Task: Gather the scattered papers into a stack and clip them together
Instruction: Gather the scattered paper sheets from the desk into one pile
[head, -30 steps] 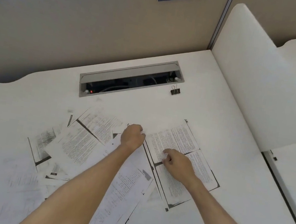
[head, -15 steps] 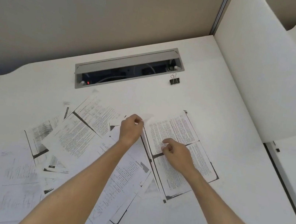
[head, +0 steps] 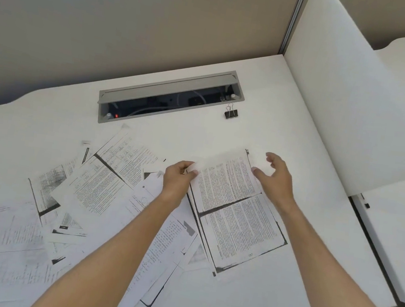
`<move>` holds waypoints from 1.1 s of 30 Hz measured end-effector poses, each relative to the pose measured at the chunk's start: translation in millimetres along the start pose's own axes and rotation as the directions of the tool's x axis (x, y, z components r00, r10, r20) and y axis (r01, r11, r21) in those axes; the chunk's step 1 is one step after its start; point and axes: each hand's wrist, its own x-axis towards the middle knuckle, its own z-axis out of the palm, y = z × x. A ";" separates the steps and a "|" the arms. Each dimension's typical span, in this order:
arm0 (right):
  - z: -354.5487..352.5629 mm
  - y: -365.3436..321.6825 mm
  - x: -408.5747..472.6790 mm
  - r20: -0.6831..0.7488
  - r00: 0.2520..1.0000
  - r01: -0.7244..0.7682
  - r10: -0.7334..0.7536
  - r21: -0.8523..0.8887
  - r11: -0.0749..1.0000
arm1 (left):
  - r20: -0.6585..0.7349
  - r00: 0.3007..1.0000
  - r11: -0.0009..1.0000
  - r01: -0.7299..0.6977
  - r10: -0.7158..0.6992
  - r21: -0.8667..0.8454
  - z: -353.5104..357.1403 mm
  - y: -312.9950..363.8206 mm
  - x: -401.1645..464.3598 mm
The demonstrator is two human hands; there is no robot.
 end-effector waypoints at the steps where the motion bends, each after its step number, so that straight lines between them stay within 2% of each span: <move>1: -5.8 1.0 4.8 0.037 0.999 -0.018 0.017 0.015 1.000 | 0.028 1.000 1.000 -0.011 0.011 -0.017 -1.0 2.1 -2.5; 5: -22.6 5.0 19.5 0.263 0.962 -0.123 0.077 0.165 0.979 | 0.162 0.986 0.997 -0.023 0.036 -0.077 -9.3 7.7 -10.3; 9: -36.8 5.6 28.5 0.466 0.885 -0.165 -0.007 0.327 0.931 | 0.320 0.947 0.991 0.011 0.034 -0.136 -16.2 11.3 -19.8; 13: -38.3 2.4 29.7 0.524 0.848 -0.145 -0.079 0.373 0.917 | 0.388 0.921 0.992 0.012 0.039 -0.127 -20.2 14.0 -26.6; 17: -31.8 3.9 26.5 0.503 0.862 -0.146 -0.071 0.378 0.914 | 0.394 0.919 0.997 0.015 0.018 -0.081 -29.5 13.2 -25.5; 20: -29.4 8.1 22.1 0.496 0.866 -0.151 -0.066 0.385 0.911 | 0.327 0.945 1.000 -0.016 0.011 0.013 -37.1 9.6 -21.1; 23: -31.4 11.5 16.3 0.494 0.866 -0.147 -0.072 0.391 0.909 | 0.133 0.991 0.971 -0.031 -0.001 0.237 -37.8 2.6 -11.6; 26: -33.7 14.5 11.0 0.499 0.863 -0.152 -0.080 0.407 0.901 | -0.023 0.999 0.912 -0.018 0.029 0.410 -36.1 -6.3 1.0; 33: -35.3 24.2 1.7 0.501 0.861 -0.177 -0.090 0.459 0.871 | -0.081 0.993 0.746 -0.012 0.088 0.666 -24.9 -13.1 15.3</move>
